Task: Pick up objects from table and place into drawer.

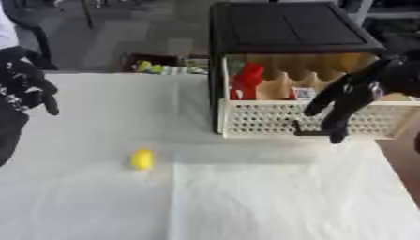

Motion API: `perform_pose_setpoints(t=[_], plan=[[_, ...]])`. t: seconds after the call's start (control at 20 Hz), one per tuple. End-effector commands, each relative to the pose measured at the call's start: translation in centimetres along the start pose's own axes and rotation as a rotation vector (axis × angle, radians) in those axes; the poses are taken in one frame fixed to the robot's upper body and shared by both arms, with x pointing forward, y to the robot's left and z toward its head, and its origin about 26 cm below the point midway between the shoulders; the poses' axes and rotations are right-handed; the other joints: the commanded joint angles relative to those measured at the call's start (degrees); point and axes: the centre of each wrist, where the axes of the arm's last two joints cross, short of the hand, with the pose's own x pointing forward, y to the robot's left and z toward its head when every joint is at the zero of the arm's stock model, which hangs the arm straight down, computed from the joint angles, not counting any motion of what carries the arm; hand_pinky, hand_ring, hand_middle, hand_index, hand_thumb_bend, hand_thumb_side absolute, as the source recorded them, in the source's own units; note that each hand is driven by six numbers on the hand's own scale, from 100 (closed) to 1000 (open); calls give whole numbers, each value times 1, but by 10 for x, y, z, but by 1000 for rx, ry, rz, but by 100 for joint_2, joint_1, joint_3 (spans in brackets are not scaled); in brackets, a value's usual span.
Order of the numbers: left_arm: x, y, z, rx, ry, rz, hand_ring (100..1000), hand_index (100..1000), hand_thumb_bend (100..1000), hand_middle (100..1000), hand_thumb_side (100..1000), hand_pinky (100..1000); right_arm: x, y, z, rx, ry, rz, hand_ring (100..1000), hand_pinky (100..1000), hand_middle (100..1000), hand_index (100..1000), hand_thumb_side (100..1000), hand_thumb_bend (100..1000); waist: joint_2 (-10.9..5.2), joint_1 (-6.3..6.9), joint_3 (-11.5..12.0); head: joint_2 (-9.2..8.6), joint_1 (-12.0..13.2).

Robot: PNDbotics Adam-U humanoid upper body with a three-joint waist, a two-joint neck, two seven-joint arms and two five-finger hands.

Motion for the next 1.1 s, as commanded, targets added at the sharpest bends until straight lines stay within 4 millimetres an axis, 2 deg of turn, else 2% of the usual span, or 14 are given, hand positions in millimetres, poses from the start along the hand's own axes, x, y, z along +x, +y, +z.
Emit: perform_pose_setpoints(t=[0.05, 0.35, 0.55, 0.65, 0.95, 1.1], plan=[[5, 1, -1, -1, -6, -20, 575, 796, 124, 569, 889, 415, 4, -1, 2, 88, 28, 0, 888, 685, 633, 844, 934, 195, -103, -11, -10, 26, -29], [4, -1, -1, -7, 2, -16, 576, 793, 120, 568, 893, 414, -8, 19, -6, 153, 92, -67, 902, 697, 645, 864, 932, 194, -96, -14, 8, -7, -60], [3, -3, -1, -17, 10, -12, 575, 791, 120, 567, 901, 420, -15, 31, -14, 185, 143, -119, 936, 746, 690, 887, 971, 195, -73, -4, 43, -41, -101], [2, -3, -1, -20, 15, -13, 574, 790, 118, 566, 907, 423, -20, 35, -17, 195, 164, -139, 951, 774, 703, 889, 988, 187, -55, 4, 69, -62, -123], [0, -6, 0, -30, 33, -19, 573, 788, 119, 565, 923, 424, -38, 46, -25, 216, 223, -184, 953, 783, 715, 892, 995, 165, 13, 24, 131, -134, -170], [-1, -7, 0, -33, 35, -25, 573, 787, 118, 565, 927, 424, -49, 50, -27, 223, 259, -204, 967, 799, 748, 924, 1000, 143, 57, 36, 160, -167, -195]])
